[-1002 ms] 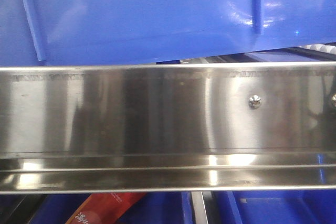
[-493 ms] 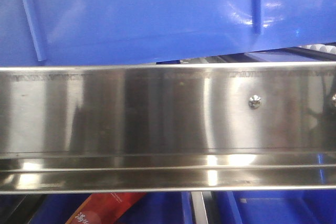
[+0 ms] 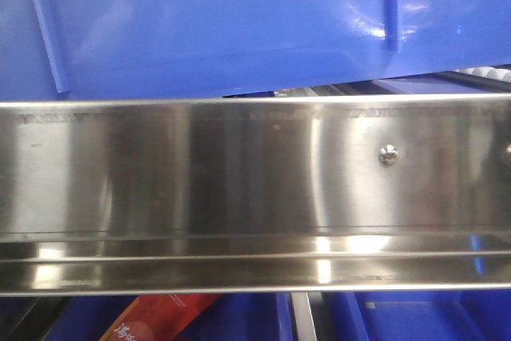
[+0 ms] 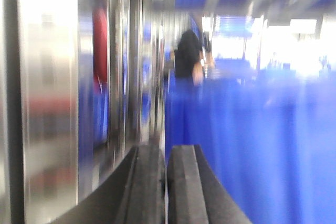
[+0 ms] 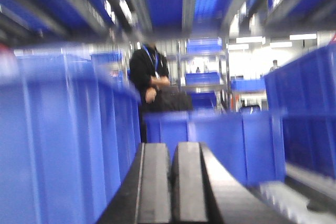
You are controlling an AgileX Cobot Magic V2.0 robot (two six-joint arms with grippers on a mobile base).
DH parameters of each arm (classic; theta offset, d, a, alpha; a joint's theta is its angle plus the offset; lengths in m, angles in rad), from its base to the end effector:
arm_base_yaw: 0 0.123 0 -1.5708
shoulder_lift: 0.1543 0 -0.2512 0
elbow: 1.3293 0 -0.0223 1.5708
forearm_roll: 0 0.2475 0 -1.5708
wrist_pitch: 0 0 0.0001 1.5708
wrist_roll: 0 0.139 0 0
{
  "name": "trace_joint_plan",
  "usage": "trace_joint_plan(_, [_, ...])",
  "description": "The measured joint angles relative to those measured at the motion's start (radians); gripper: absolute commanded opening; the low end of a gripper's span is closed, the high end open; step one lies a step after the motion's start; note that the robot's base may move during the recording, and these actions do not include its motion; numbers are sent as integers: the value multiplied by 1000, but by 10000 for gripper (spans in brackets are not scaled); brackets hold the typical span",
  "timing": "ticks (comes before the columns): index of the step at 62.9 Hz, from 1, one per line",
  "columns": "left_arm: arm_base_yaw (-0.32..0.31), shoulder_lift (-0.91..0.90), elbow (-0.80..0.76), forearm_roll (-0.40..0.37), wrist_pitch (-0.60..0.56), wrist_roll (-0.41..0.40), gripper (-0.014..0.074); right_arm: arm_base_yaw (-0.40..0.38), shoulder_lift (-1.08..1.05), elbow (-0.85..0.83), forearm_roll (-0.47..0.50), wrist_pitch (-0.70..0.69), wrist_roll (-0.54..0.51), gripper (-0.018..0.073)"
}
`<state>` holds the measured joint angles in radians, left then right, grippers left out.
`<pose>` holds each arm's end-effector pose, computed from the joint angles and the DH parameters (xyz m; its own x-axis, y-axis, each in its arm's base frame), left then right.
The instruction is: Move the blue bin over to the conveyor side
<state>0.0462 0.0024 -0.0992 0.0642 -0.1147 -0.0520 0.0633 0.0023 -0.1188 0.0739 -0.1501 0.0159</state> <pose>0.1239 0.0047 0.2702 0.2933 0.0253 -0.9557 -0.0426 0.9990 0.0134 0.1200 0.0061 0.2821 0.3393 0.1105 -0.9342 -0.0834 0.9927 0.0872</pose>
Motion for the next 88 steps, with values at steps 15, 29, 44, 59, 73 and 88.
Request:
trace_joint_plan(15, [0, 48, -281, -46, 359, 0, 13, 0, 27, -307, 1, 411, 2, -88])
trace_joint_plan(29, [0, 245, -493, -54, 622, 0, 13, 0, 273, -575, 7, 818, 2, -88])
trace_joint_plan(44, [0, 463, -662, -57, 883, 0, 13, 0, 550, -829, 7, 1065, 2, -88])
trace_joint_plan(59, [0, 489, -683, -64, 851, 0, 13, 0, 657, -936, 23, 1105, 2, -88])
trace_joint_plan(73, [0, 489, -687, -64, 797, 0, 13, 0, 659, -956, 31, 1107, -2, -88])
trace_joint_plan(88, [0, 528, -810, -76, 851, 0, 0, 0, 696, -1041, 31, 1154, -34, -80])
